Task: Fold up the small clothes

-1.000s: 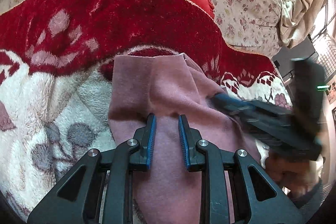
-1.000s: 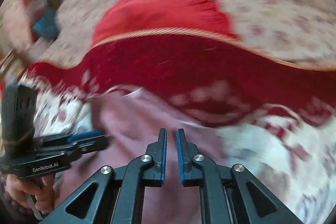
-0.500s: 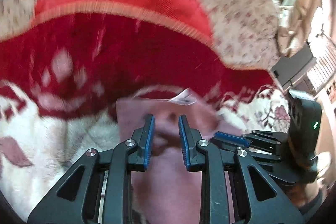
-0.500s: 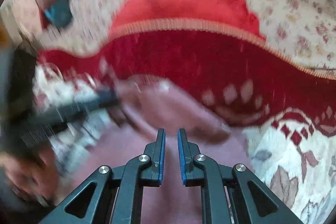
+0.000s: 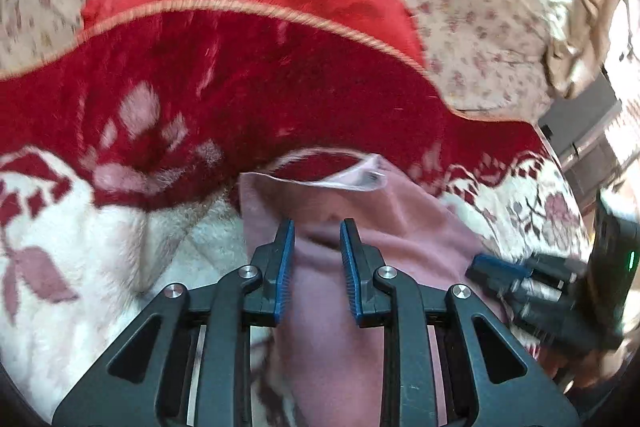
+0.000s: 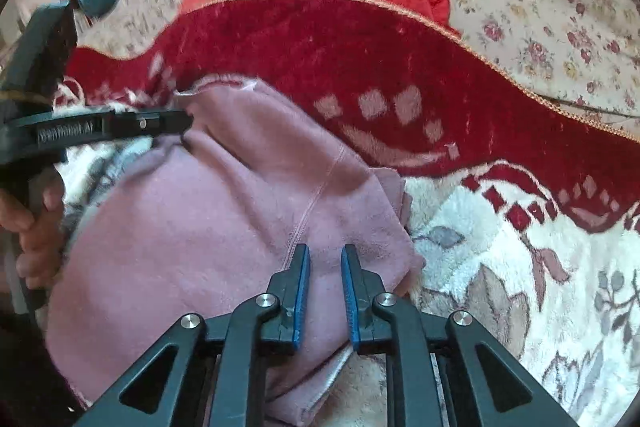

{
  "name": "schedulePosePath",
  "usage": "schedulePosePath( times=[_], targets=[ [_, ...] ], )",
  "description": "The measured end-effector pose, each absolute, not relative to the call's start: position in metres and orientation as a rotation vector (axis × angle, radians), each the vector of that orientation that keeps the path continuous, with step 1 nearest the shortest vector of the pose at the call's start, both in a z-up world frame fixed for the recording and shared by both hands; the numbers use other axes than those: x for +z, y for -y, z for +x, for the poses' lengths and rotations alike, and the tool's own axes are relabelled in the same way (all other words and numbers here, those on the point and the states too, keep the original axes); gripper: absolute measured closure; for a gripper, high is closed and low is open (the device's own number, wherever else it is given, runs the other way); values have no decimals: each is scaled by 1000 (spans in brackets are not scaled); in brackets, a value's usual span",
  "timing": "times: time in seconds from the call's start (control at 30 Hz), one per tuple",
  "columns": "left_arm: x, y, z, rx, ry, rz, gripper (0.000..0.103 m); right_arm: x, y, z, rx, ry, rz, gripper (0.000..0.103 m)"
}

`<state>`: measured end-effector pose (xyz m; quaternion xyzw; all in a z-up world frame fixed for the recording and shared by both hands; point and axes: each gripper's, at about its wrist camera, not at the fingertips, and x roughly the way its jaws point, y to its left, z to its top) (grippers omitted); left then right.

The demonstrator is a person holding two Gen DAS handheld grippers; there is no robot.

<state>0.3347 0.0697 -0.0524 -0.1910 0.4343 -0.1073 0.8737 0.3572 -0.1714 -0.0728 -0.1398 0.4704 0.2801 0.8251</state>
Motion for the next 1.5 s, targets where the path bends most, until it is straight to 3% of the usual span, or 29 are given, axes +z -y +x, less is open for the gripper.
schedulePosePath(
  times=[0.23, 0.4, 0.63, 0.8, 0.9, 0.97, 1.0, 1.2, 1.3, 1.37, 1.4, 1.5],
  targets=[
    [-45, -43, 262, -359, -962, -380, 82, -27, 197, 308, 627, -934, -133, 88],
    [-61, -23, 258, -342, -980, -240, 80, -83, 180, 285, 575, -1058, -297, 87],
    [-61, -27, 250, -346, -941, -260, 76, -41, 204, 243, 551, -891, -143, 87],
    [-46, -13, 231, -306, -882, -153, 76, -87, 193, 235, 445, -1043, -245, 87],
    [-34, -14, 202, -282, -830, -123, 75, -67, 206, 226, 441, -969, -154, 87],
    [-31, -14, 183, -267, -833, -121, 58, -56, 216, 212, 424, -909, -112, 87],
    [-32, -14, 175, -273, -840, -145, 44, -53, 221, 205, 422, -899, -83, 87],
    [-49, -6, 135, -250, -937, -200, 42, -50, 223, 159, 404, -878, -12, 84],
    [-49, 3, 125, -226, -972, -194, 41, -55, 217, 141, 371, -876, -61, 77],
    [-48, 9, 122, -202, -975, -164, 29, -59, 212, 131, 350, -875, -96, 62],
    [-47, 13, 120, -192, -971, -134, 23, -60, 211, 129, 357, -879, -96, 61],
    [-45, 16, 119, -181, -962, -103, 23, -61, 207, 125, 344, -868, -110, 59]
  ],
)
